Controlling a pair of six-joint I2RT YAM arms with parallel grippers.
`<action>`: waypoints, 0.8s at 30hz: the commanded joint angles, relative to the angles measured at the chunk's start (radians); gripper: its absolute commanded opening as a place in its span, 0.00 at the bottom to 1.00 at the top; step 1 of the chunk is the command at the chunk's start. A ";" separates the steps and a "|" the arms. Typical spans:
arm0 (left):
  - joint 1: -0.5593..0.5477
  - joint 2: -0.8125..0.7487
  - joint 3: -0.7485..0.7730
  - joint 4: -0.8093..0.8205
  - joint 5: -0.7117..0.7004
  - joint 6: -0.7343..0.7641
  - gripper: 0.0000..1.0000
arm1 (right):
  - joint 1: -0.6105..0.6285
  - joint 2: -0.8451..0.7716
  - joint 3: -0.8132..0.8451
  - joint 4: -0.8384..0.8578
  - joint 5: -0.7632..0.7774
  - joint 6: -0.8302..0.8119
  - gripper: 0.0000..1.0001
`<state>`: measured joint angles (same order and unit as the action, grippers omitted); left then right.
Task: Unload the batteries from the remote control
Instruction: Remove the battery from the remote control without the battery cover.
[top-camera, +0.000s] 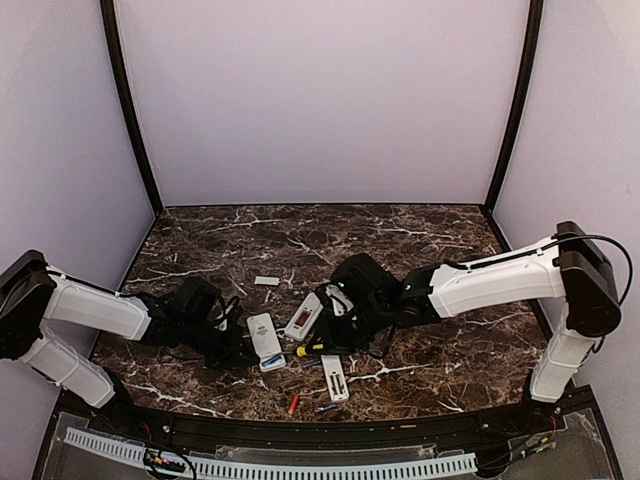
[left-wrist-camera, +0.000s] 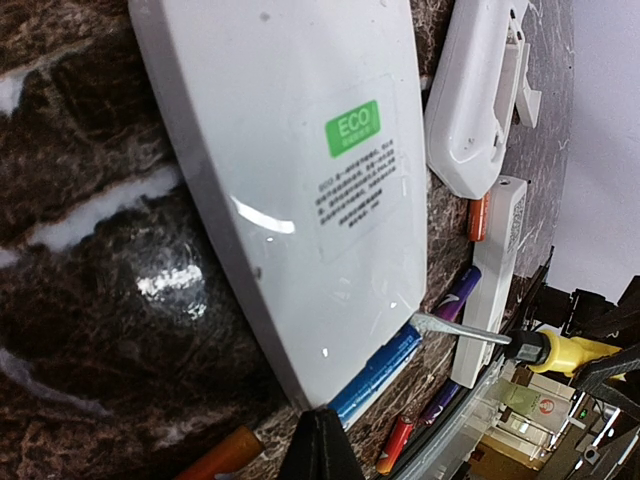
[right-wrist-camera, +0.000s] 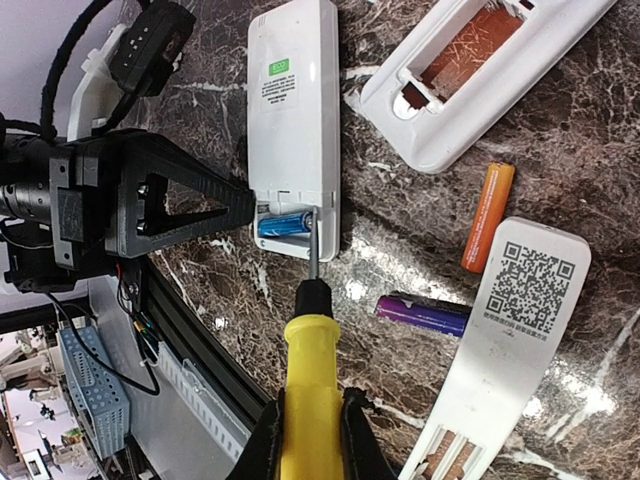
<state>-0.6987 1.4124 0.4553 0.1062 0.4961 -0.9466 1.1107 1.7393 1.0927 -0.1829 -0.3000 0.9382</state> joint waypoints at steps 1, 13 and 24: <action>-0.017 0.009 -0.014 0.001 -0.014 0.003 0.00 | 0.021 -0.012 -0.011 0.221 -0.166 0.039 0.00; -0.019 0.011 -0.014 0.003 -0.014 0.003 0.00 | 0.021 -0.036 -0.004 0.263 -0.191 0.045 0.00; -0.019 -0.050 -0.013 -0.057 -0.061 0.012 0.01 | 0.021 -0.075 -0.006 0.190 -0.095 0.011 0.00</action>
<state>-0.7120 1.4075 0.4553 0.1116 0.4839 -0.9463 1.1305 1.7206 1.0702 0.0273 -0.4484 0.9813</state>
